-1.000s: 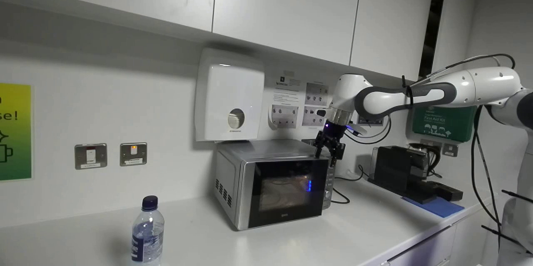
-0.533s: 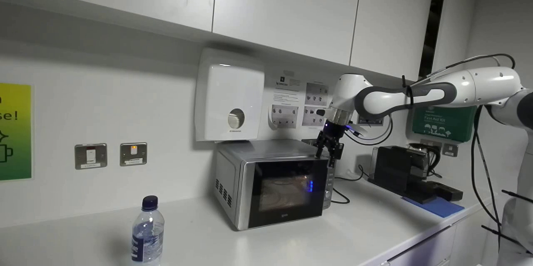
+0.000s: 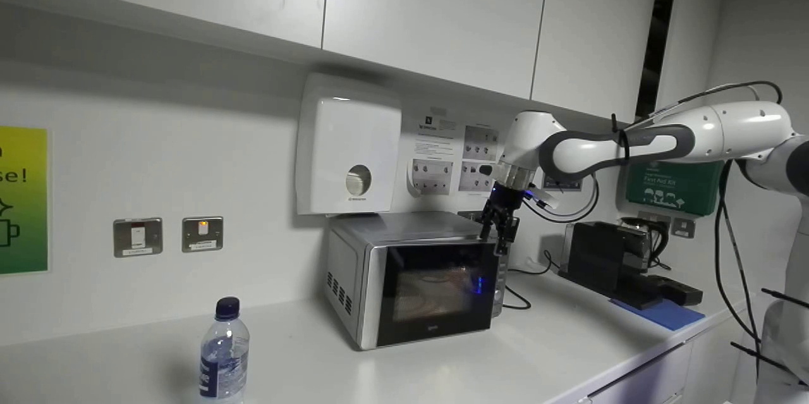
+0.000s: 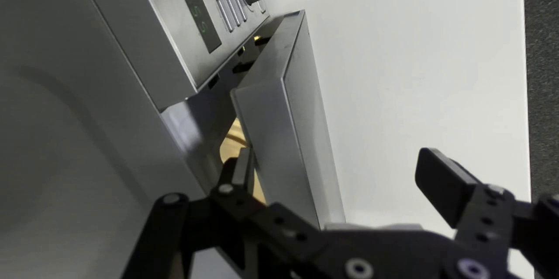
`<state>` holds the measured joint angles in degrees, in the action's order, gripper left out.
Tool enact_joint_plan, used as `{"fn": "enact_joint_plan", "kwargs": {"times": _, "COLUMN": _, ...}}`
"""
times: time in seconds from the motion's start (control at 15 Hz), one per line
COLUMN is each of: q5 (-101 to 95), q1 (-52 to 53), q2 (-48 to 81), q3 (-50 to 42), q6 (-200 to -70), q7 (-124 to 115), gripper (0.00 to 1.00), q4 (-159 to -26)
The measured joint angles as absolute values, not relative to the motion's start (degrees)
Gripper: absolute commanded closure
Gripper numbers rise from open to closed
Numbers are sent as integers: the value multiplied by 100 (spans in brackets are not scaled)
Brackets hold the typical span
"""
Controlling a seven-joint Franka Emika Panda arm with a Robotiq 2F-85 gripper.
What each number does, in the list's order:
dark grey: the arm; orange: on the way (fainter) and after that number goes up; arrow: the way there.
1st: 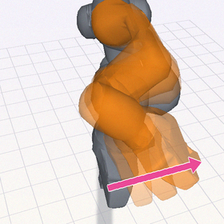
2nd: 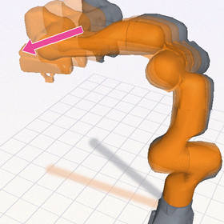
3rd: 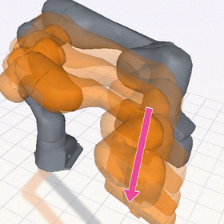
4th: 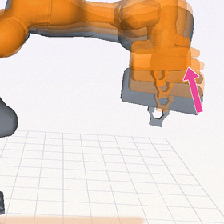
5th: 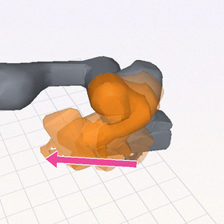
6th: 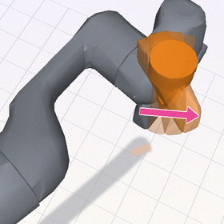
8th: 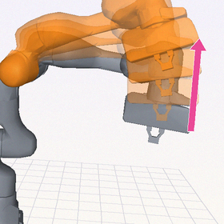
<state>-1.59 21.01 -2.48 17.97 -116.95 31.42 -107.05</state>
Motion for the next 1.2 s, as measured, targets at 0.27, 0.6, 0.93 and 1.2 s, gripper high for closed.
{"fn": "enact_joint_plan", "kwargs": {"times": 0.27, "q5": -159, "q1": 2109, "q2": -247, "q3": 1860, "q6": -11696, "q7": 2865, "gripper": 0, "q4": -10700}}
{"fn": "enact_joint_plan", "kwargs": {"times": 0.6, "q5": -158, "q1": 2115, "q2": -247, "q3": 1923, "q6": -11702, "q7": 2530, "gripper": 0, "q4": -10696}}
{"fn": "enact_joint_plan", "kwargs": {"times": 0.93, "q5": -141, "q1": 2115, "q2": -247, "q3": 1955, "q6": -11718, "q7": 2286, "gripper": 0, "q4": -10695}}
{"fn": "enact_joint_plan", "kwargs": {"times": 1.2, "q5": -132, "q1": 2115, "q2": -247, "q3": 1961, "q6": -11732, "q7": 2133, "gripper": 0, "q4": -10695}}
